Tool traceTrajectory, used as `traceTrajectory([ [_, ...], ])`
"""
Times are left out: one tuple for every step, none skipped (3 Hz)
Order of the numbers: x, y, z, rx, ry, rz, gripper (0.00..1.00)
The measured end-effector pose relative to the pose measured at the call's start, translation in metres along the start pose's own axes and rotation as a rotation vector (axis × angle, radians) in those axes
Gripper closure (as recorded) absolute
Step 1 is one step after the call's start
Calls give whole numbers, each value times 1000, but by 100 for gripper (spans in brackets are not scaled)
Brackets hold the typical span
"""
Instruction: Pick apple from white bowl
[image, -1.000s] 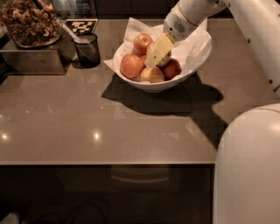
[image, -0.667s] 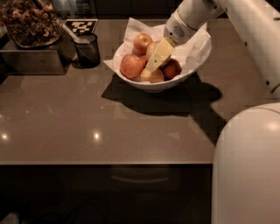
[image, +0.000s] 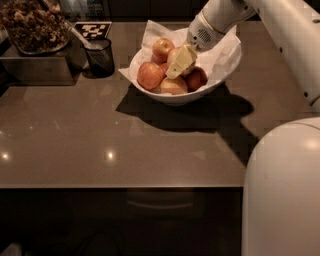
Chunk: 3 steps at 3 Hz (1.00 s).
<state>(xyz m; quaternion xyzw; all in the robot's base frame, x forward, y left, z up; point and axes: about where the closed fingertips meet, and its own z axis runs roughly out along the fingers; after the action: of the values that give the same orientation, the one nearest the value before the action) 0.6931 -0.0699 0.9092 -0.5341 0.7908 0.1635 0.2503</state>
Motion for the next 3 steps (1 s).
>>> traceTrajectory([
  [0,0,0,0,0,0,66],
  [0,0,0,0,0,0,89],
  [-1,-1,-2,0,-2,0,100],
])
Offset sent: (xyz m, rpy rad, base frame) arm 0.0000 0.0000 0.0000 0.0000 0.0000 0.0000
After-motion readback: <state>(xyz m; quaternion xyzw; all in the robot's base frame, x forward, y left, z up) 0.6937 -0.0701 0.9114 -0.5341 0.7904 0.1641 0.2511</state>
